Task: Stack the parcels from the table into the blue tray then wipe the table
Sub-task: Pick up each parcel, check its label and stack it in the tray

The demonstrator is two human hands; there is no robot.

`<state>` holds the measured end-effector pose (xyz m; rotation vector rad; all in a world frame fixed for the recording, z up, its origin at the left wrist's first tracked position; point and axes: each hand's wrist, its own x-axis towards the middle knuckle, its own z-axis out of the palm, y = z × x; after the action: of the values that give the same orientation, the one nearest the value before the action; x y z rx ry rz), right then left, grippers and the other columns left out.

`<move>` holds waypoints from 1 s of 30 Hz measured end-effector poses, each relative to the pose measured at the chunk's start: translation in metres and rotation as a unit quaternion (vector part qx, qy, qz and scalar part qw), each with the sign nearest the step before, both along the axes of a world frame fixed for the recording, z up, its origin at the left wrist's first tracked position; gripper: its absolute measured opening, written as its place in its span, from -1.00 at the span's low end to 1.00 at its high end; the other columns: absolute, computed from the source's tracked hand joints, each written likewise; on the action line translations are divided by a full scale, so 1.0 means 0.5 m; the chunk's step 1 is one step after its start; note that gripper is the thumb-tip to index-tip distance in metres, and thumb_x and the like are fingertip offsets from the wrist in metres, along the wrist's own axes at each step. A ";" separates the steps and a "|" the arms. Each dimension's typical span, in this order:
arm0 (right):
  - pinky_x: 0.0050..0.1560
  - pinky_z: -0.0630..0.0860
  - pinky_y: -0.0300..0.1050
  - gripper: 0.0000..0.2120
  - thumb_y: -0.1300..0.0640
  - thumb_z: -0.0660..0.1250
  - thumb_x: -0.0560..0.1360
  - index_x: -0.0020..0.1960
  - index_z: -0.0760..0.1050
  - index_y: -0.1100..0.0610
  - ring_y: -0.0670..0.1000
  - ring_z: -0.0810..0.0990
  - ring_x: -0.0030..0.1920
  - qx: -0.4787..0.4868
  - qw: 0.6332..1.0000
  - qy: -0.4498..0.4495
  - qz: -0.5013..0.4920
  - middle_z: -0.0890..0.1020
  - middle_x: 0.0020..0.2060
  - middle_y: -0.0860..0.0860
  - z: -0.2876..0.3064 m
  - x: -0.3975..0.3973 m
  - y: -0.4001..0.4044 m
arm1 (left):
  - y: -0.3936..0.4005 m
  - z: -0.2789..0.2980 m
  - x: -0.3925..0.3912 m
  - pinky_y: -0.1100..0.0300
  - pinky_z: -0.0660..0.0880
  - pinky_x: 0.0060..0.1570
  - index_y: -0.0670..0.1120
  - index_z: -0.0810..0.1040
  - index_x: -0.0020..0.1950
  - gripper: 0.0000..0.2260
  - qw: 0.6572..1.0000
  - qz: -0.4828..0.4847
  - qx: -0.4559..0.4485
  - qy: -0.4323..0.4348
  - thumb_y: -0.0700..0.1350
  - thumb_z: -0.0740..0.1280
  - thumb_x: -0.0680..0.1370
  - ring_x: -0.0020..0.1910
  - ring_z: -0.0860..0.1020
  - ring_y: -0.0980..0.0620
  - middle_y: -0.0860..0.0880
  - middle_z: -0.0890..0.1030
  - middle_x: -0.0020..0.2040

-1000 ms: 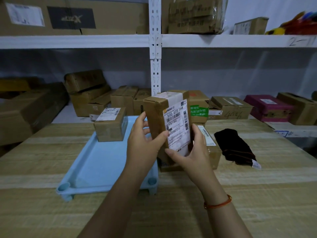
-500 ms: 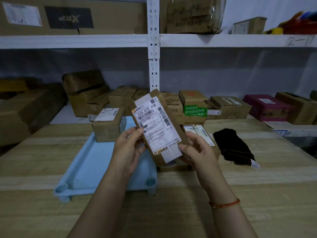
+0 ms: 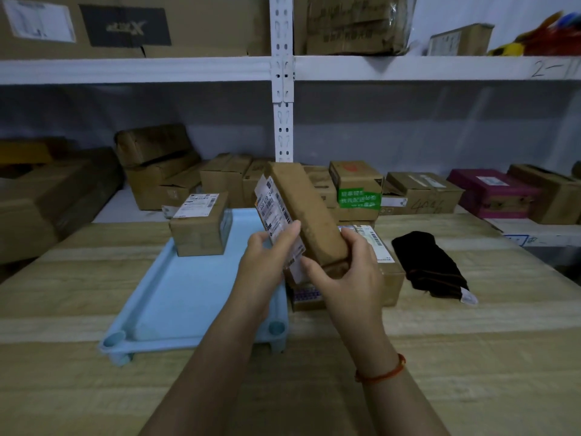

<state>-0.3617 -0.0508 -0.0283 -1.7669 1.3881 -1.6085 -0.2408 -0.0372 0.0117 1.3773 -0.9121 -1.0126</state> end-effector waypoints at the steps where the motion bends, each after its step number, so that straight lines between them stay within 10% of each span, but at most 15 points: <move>1: -0.05 0.30 -0.61 -0.28 -0.05 0.56 0.30 0.37 0.39 0.11 -0.29 0.35 0.03 -0.015 1.000 0.019 -0.007 0.46 0.13 -0.11 0.001 0.004 0.005 | -0.001 0.001 -0.001 0.14 0.55 -0.04 0.01 0.36 0.37 -0.39 1.000 -0.008 0.009 -0.001 0.27 0.37 0.43 0.07 0.57 0.06 0.00 0.57 0.18; 11: 0.16 0.54 0.04 -0.44 -0.06 0.28 0.39 0.38 0.33 -0.06 -0.11 0.50 0.20 -0.009 0.991 -0.037 0.129 0.51 0.17 -0.13 0.014 0.005 0.028 | 0.002 0.018 0.005 -0.01 0.59 0.02 -0.04 0.60 0.14 -0.71 0.989 -0.033 -0.001 0.142 0.11 0.33 0.53 -0.02 0.65 -0.05 -0.06 0.69 -0.02; 22: -0.04 0.51 -0.24 -0.72 0.12 0.19 0.56 -0.11 0.54 -0.25 -0.25 0.59 -0.05 0.040 0.984 -0.131 0.109 0.65 -0.14 -0.26 0.020 0.000 0.013 | -0.001 -0.004 0.031 -0.16 0.55 0.12 -0.12 0.57 0.14 -0.74 0.985 -0.041 -0.040 0.163 -0.01 0.35 0.52 0.15 0.58 -0.17 -0.17 0.64 0.12; 26: -0.11 0.49 -0.26 -0.74 -0.04 0.18 0.51 0.04 0.62 -0.06 -0.19 0.60 -0.05 0.042 0.983 -0.124 0.128 0.67 -0.09 -0.13 0.016 0.004 0.010 | -0.001 -0.021 0.034 0.05 0.54 -0.20 -0.14 0.49 0.20 -0.76 0.987 -0.061 -0.067 0.131 -0.17 0.32 0.53 -0.01 0.56 -0.03 -0.08 0.61 -0.02; 30: -0.11 0.55 -0.23 -0.72 -0.11 0.22 0.49 0.11 0.59 -0.07 -0.19 0.62 -0.04 0.047 0.983 -0.118 0.136 0.67 -0.04 -0.14 0.013 0.007 0.006 | -0.002 -0.034 0.046 -0.07 0.49 0.15 -0.07 0.39 0.35 -0.46 0.988 -0.105 -0.077 0.079 -0.26 0.40 0.38 0.13 0.56 -0.02 -0.06 0.59 0.15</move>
<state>-0.3581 -0.0480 -0.0219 -1.5730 1.0475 -1.5205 -0.2178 -0.0384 -0.0054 1.0719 -1.0096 -1.1674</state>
